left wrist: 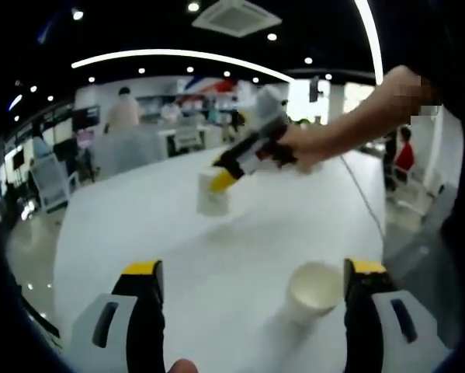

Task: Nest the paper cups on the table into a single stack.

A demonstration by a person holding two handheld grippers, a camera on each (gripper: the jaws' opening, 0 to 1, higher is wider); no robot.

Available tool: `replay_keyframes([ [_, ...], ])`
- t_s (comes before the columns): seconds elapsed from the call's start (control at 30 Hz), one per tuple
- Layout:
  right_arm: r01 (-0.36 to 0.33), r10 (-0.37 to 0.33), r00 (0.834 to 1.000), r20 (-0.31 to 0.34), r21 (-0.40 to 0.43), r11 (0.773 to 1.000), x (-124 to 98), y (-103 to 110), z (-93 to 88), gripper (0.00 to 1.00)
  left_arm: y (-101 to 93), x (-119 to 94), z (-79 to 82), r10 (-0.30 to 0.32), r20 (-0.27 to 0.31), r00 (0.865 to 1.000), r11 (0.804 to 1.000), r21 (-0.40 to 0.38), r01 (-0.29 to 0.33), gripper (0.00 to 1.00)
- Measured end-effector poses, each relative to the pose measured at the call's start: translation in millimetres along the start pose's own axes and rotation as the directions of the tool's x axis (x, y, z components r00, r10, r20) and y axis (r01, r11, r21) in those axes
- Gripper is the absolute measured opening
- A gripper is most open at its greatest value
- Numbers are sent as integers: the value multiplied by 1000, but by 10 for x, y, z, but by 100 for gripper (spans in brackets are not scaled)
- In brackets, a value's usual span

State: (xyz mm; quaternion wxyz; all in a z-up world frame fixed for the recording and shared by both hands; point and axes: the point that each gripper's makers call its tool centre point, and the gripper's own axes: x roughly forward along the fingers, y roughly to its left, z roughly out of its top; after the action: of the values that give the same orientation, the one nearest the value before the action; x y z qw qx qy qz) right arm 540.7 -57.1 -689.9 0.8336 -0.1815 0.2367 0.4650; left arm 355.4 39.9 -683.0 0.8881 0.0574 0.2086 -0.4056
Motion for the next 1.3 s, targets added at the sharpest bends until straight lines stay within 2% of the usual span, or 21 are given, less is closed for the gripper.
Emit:
replay_keyframes([
  [0.2, -3, 2, 999, 42, 42, 999, -279, 187, 125, 35, -86, -53, -26, -25, -17, 1000, 999, 22, 26, 95],
  [0.4, 11, -13, 998, 57, 27, 1000, -509, 248, 172, 35, -45, -80, 112, -28, 39, 999, 1000, -5, 28, 94],
  [0.57, 34, -37, 995, 95, 39, 999, -732, 316, 223, 35, -56, -72, 83, -41, 21, 999, 999, 14, 40, 94],
  [0.67, 35, -44, 990, 131, 75, 997, -844, 367, 265, 35, -68, -71, 63, -51, 14, 999, 999, 21, 51, 94],
  [0.9, 16, -35, 987, 157, 119, 993, -1006, 503, 311, 34, -72, -76, 74, -65, 21, 998, 998, 19, 64, 94],
  [1.1, 13, -29, 987, 161, 97, 995, -1123, 675, 347, 34, -134, -70, 31, -87, 5, 996, 995, 47, 86, 93],
  [1.3, 9, -31, 979, 200, 112, 994, -1267, 861, 420, 34, -171, -73, -6, -99, 1, 995, 994, 46, 99, 93],
])
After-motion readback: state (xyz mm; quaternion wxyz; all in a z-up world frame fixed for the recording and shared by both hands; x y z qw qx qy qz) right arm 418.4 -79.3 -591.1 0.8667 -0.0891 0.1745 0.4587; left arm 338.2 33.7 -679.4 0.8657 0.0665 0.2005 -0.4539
